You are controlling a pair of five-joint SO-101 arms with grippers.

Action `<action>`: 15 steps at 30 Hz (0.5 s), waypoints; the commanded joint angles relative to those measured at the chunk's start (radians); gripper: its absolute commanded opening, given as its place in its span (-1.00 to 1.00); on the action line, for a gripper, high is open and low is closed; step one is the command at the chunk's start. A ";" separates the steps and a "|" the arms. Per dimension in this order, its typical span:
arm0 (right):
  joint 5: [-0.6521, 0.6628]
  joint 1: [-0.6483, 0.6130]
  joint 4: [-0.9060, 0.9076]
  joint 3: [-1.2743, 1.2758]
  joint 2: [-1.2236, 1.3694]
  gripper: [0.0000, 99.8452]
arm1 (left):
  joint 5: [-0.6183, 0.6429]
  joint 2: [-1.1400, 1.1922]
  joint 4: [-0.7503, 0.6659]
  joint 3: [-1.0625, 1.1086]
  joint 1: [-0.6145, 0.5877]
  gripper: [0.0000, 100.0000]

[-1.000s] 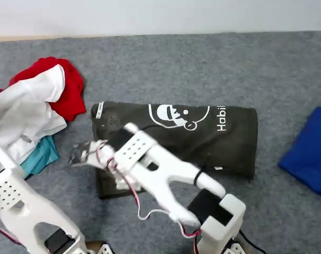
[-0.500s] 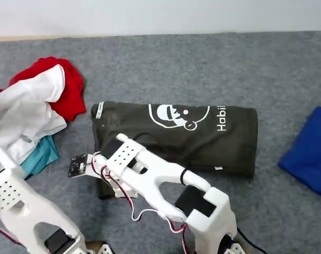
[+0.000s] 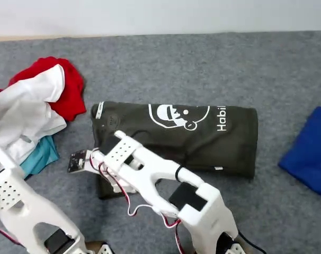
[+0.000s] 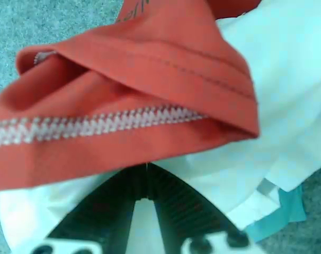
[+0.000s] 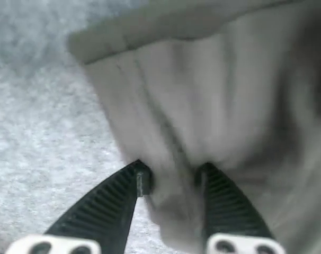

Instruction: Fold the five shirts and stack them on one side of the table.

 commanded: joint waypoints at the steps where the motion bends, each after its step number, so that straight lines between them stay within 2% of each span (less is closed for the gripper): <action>1: 0.043 -0.001 0.016 -0.014 0.045 -0.99 | -0.006 -0.018 0.021 -0.007 -0.008 -0.99; 8: 0.041 0.001 0.024 -0.026 0.050 -0.98 | -0.006 -0.018 0.021 -0.004 -0.008 -0.99; 15: 0.041 0.071 0.200 -0.258 0.050 -0.98 | -0.006 -0.018 0.021 -0.004 -0.008 -0.99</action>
